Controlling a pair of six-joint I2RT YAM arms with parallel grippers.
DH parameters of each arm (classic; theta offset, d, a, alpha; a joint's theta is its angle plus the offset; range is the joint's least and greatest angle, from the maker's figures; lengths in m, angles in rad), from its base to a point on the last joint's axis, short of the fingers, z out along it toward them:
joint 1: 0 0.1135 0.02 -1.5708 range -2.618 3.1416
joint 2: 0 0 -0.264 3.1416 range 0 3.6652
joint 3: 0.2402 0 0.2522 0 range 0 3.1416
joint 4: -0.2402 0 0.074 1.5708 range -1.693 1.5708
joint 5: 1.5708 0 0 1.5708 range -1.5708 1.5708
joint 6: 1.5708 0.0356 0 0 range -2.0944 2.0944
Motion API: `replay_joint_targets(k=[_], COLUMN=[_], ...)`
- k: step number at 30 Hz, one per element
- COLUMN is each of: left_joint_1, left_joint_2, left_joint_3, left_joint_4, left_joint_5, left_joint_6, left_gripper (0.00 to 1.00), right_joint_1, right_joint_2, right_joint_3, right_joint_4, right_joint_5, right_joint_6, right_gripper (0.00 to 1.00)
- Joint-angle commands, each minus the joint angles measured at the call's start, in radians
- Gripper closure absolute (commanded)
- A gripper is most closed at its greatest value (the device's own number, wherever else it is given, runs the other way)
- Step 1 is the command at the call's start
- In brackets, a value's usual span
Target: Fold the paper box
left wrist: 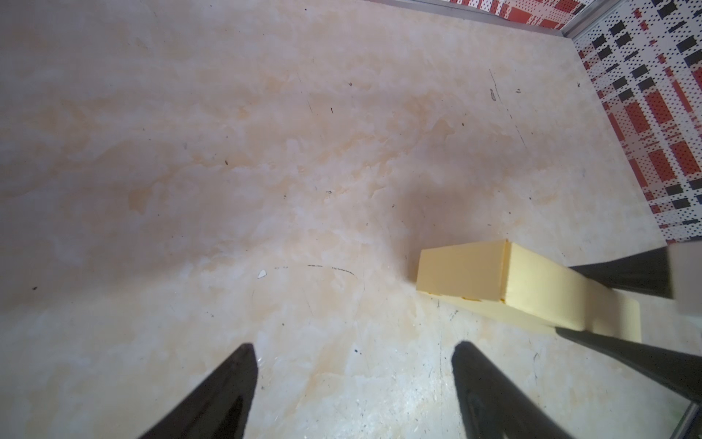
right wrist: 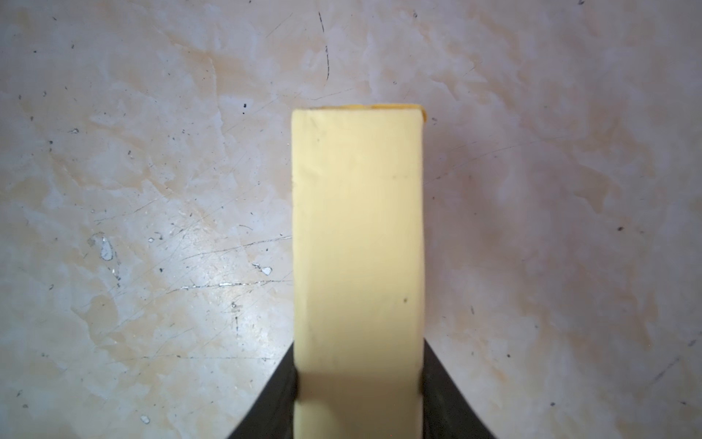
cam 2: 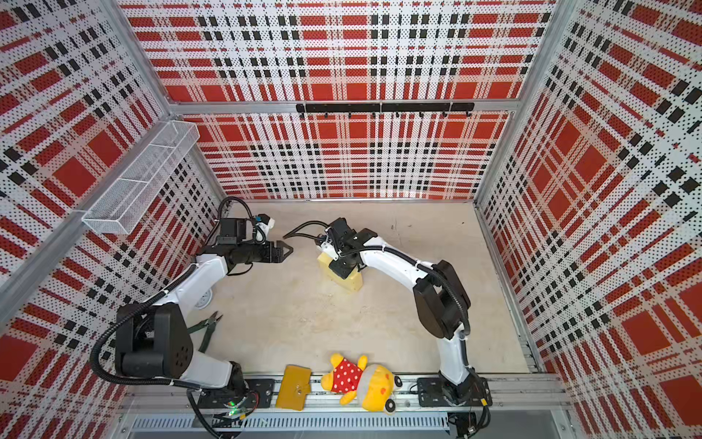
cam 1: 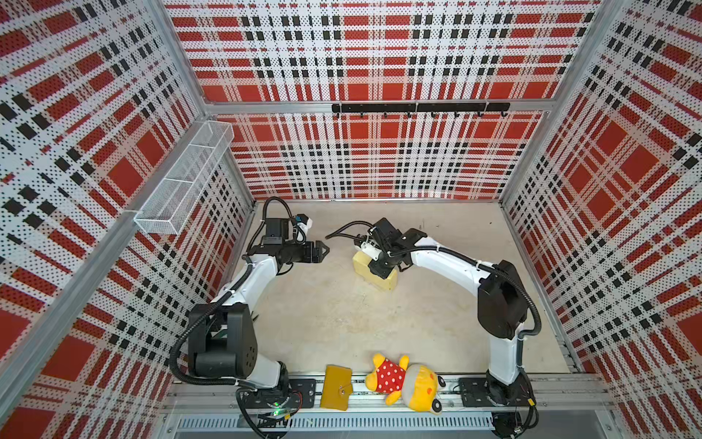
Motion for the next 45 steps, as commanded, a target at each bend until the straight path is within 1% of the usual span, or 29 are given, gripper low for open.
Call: replay_joint_targets(k=[1, 3, 6, 8, 11, 13, 15, 17, 20, 24, 28, 30, 34, 37, 40, 42, 43, 45], left_joint_1=[0.010, 0.016, 0.022, 0.031, 0.046, 0.049, 0.052, 0.057, 0.058, 0.060, 0.061, 0.061, 0.064, 0.064, 0.063, 0.063, 0.063, 0.064], left_joint_2=[-0.006, -0.007, -0.025, -0.031, -0.034, -0.041, -0.044, -0.042, -0.045, -0.041, -0.034, -0.033, -0.024, -0.028, -0.018, -0.017, -0.021, -0.026], left_joint_3=[-0.006, -0.001, 0.012, 0.005, -0.002, 0.003, 0.001, -0.008, -0.004, -0.002, 0.003, 0.004, -0.004, 0.000, -0.008, -0.003, 0.001, 0.002], left_joint_4=[0.023, 0.016, -0.001, 0.004, 0.012, 0.006, 0.004, 0.013, 0.006, 0.008, 0.006, 0.004, 0.013, 0.006, 0.019, 0.015, 0.011, 0.006], left_joint_5=[0.009, 0.012, 0.012, 0.008, 0.011, 0.015, 0.018, 0.018, 0.029, 0.027, 0.038, 0.035, 0.033, 0.035, 0.030, 0.037, 0.038, 0.031], left_joint_6=[-0.008, -0.022, -0.024, -0.019, -0.030, -0.034, -0.026, -0.024, -0.026, -0.019, -0.019, -0.013, -0.012, -0.010, -0.010, -0.015, -0.013, -0.001], left_gripper=[0.17, 0.17, 0.17, 0.17, 0.17, 0.17, 0.17, 0.17, 0.17, 0.17, 0.17, 0.17, 0.17, 0.17, 0.17, 0.17, 0.17, 0.16], right_joint_1=[-0.003, 0.000, 0.000, 0.000, 0.001, 0.001, 0.005, 0.006, 0.007, 0.007, 0.007, 0.007, 0.006, 0.007, 0.006, 0.005, 0.003, 0.000], right_joint_2=[-0.116, -0.159, -0.237, -0.282, -0.302, -0.291, -0.275, -0.261, -0.242, -0.225, -0.183, -0.179, -0.207, -0.216, -0.216, -0.215, -0.218, -0.221], right_joint_3=[-0.061, -0.122, -0.225, -0.314, -0.414, -0.446, -0.477, -0.515, -0.558, -0.613, -0.644, -0.665, -0.741, -0.773, -0.813, -0.837, -0.851, -0.871], right_joint_4=[0.085, 0.160, 0.291, 0.392, 0.515, 0.570, 0.638, 0.703, 0.786, 0.869, 0.903, 0.917, 0.980, 0.967, 0.969, 0.991, 1.015, 1.034], right_joint_5=[0.069, 0.105, 0.101, 0.081, 0.107, 0.151, 0.199, 0.229, 0.261, 0.270, 0.299, 0.291, 0.236, 0.206, 0.193, 0.208, 0.212, 0.204], right_joint_6=[-0.190, -0.262, -0.383, -0.503, -0.668, -0.720, -0.758, -0.788, -0.817, -0.835, -0.837, -0.820, -0.791, -0.789, -0.819, -0.834, -0.837, -0.845], right_gripper=[0.62, 0.62, 0.61, 0.59, 0.58, 0.58, 0.54, 0.53, 0.54, 0.53, 0.53, 0.53, 0.52, 0.52, 0.51, 0.48, 0.43, 0.36])
